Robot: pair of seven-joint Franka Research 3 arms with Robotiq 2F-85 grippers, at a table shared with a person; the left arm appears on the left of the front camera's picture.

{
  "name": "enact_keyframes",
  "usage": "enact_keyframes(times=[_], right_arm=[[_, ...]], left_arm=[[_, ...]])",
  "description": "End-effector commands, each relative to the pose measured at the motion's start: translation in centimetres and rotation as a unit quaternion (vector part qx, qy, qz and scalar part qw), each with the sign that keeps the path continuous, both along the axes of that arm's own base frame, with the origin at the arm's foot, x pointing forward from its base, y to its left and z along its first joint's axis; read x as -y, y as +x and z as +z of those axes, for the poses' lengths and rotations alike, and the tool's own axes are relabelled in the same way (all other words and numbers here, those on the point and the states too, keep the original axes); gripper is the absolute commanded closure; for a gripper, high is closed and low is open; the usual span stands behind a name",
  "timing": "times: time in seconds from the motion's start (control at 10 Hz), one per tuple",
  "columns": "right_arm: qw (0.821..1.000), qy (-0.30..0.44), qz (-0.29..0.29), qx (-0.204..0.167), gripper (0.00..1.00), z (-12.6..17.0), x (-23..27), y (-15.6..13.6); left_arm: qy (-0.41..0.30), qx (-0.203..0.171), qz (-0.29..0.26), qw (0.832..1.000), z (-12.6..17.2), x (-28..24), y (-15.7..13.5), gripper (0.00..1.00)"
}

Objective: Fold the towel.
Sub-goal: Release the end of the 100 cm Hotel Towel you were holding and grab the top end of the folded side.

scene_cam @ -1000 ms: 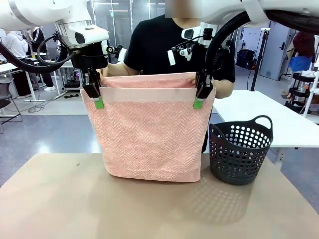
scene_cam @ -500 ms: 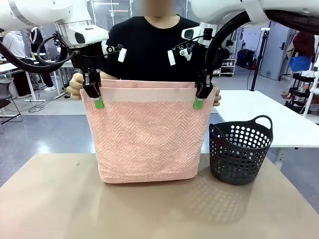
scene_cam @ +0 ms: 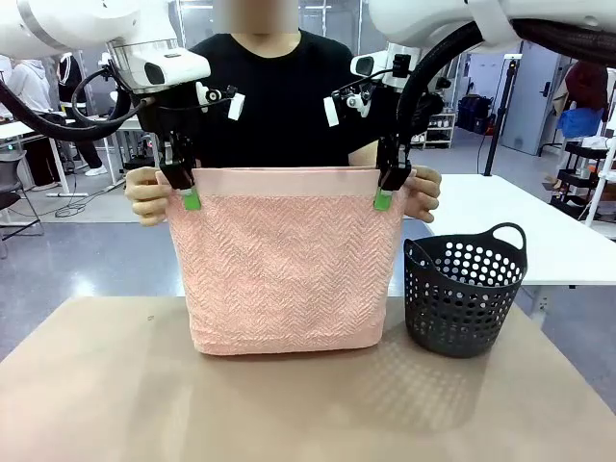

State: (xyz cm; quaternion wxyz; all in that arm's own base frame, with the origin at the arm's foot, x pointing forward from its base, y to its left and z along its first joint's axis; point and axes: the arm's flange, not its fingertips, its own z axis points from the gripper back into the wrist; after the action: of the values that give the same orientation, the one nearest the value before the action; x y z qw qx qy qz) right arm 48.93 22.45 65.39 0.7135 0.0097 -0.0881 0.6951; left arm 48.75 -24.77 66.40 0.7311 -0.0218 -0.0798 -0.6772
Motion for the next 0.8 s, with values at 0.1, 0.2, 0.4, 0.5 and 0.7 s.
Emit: enact_keyframes(times=[0.1, 0.2, 0.4, 0.5, 0.7], right_arm=[[1.0, 0.0, -0.001, -0.001, 1.0, -0.01, 0.11, 0.03], [1.0, 0.0, -0.001, -0.001, 1.0, -0.01, 0.11, 0.03], [1.0, 0.0, -0.001, -0.001, 1.0, -0.01, 0.11, 0.03], [1.0, 0.0, -0.001, -0.001, 1.0, -0.01, 0.11, 0.03], [1.0, 0.0, -0.001, -0.001, 1.0, -0.01, 0.11, 0.03]], left_arm=[[0.001, 0.0, -0.001, 1.0, 0.07, -0.17, 0.0, 1.0], [0.001, 0.0, -0.001, 1.0, 0.07, -0.17, 0.0, 1.0], [0.001, 0.0, -0.001, 1.0, 0.07, -0.17, 0.0, 1.0], [0.001, 0.0, -0.001, 1.0, 0.07, -0.17, 0.0, 1.0], [0.001, 0.0, -0.001, 1.0, 0.07, -0.17, 0.0, 1.0]])
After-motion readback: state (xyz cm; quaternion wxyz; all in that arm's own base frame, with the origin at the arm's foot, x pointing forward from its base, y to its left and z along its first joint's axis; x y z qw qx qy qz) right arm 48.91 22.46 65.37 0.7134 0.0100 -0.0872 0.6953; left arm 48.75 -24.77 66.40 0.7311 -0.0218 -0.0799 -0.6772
